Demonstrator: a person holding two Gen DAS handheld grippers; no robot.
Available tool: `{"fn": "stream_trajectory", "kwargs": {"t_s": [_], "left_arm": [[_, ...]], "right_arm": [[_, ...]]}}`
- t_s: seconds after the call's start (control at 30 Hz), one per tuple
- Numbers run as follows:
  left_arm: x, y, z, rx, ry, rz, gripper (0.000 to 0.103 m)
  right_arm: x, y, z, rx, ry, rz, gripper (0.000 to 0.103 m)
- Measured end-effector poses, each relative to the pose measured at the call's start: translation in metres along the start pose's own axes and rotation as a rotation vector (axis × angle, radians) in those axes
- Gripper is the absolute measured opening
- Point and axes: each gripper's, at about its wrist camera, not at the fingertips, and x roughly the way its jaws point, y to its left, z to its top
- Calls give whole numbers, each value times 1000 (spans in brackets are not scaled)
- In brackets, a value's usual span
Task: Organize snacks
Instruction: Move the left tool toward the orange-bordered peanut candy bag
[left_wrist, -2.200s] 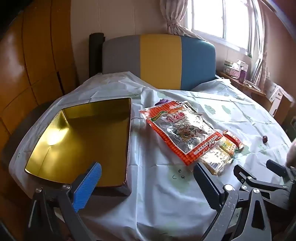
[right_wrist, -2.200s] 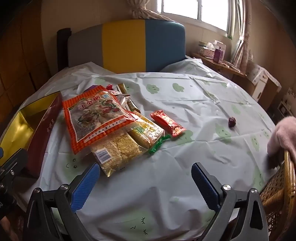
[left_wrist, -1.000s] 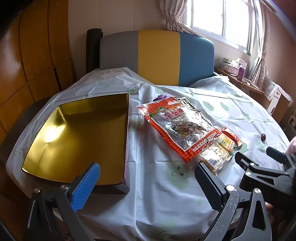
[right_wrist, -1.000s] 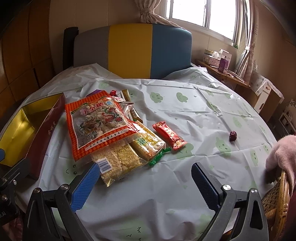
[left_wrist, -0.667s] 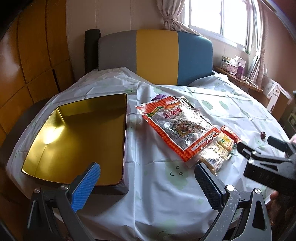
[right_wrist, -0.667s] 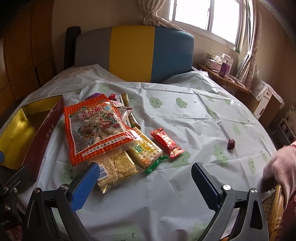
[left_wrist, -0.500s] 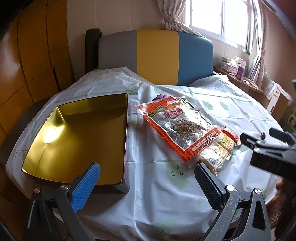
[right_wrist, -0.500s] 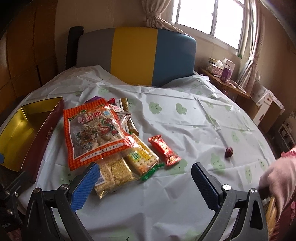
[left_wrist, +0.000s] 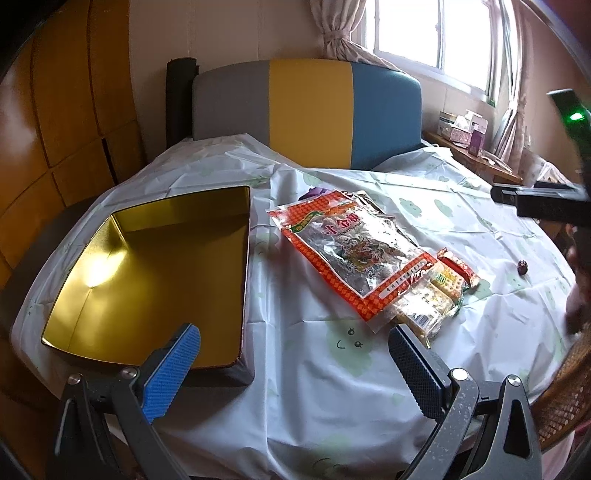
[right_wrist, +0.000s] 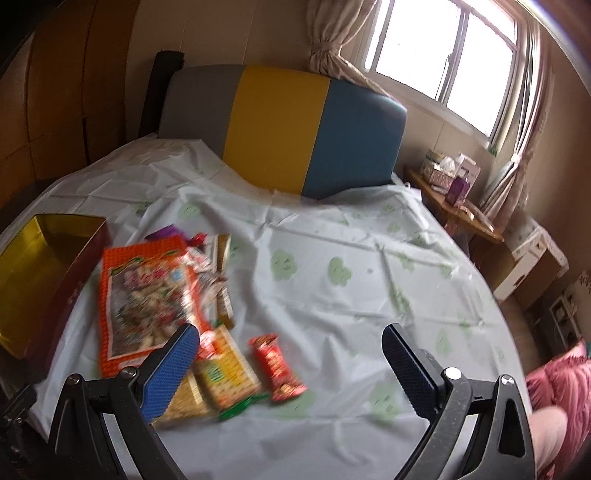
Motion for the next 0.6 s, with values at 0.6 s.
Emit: {"fn": "stream_trajectory", "kwargs": {"t_s": [0.6], "left_arm": [[20, -8, 16, -12, 80, -102, 97]], "right_arm": [[84, -63, -15, 205, 141, 33, 100]]}}
